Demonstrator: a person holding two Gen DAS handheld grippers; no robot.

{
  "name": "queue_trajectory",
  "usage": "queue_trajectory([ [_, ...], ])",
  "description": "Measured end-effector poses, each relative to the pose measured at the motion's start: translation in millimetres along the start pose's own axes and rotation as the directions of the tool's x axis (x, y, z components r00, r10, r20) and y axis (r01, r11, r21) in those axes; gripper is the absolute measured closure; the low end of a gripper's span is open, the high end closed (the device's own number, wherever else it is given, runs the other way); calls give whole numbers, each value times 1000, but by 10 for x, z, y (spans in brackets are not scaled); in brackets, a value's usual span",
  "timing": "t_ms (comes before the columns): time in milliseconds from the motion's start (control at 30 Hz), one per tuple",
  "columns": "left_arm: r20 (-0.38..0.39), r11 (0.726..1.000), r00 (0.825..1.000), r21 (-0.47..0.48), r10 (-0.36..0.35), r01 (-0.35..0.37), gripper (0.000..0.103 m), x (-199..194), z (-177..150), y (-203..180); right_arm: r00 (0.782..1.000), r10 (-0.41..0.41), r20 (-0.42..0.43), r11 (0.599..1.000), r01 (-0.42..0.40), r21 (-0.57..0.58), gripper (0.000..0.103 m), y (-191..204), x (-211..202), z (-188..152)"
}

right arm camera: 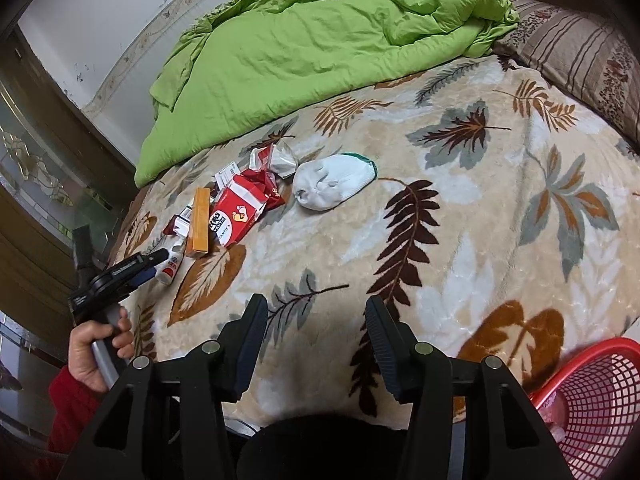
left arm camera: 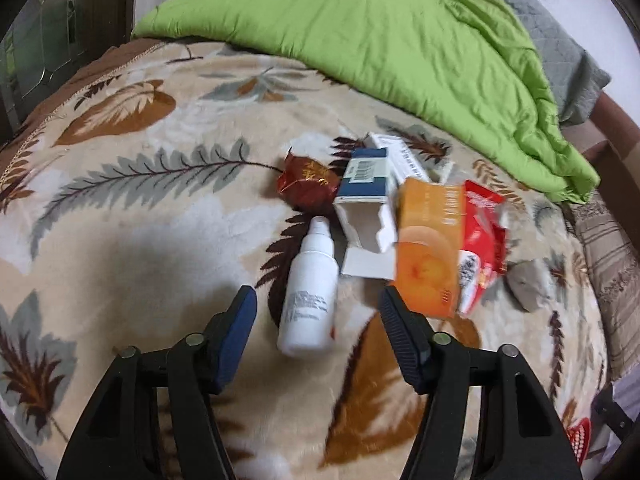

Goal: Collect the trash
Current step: 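Grasp the white bottle with left gripper while right gripper grasps the white sock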

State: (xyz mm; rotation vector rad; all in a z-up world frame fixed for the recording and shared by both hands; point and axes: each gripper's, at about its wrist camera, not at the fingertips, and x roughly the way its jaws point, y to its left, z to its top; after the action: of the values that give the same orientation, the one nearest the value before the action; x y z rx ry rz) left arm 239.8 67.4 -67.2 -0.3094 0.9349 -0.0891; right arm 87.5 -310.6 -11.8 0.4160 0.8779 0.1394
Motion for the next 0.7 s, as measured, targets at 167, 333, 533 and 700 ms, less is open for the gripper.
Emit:
queue_trajectory([
  [167,-11,1000,1000,5,18,-18,61,193,-54,4,1000,-3,-11,1000,3,4,48,10,113,78],
  [333,21,1000,1000,16,18,-19,74,200,-50,39,1000,11,-11,1000,-11,-1,47,111,329,225],
  [533,81,1000,997,8,16,-17,74,-27,-128,112,999,-36,20,996,38,-82,41,304,734,507],
  [700,191,998,981,49,37,-47,74,-289,-157,43,988,-144,49,973,151,-176,40,464,1213,766],
])
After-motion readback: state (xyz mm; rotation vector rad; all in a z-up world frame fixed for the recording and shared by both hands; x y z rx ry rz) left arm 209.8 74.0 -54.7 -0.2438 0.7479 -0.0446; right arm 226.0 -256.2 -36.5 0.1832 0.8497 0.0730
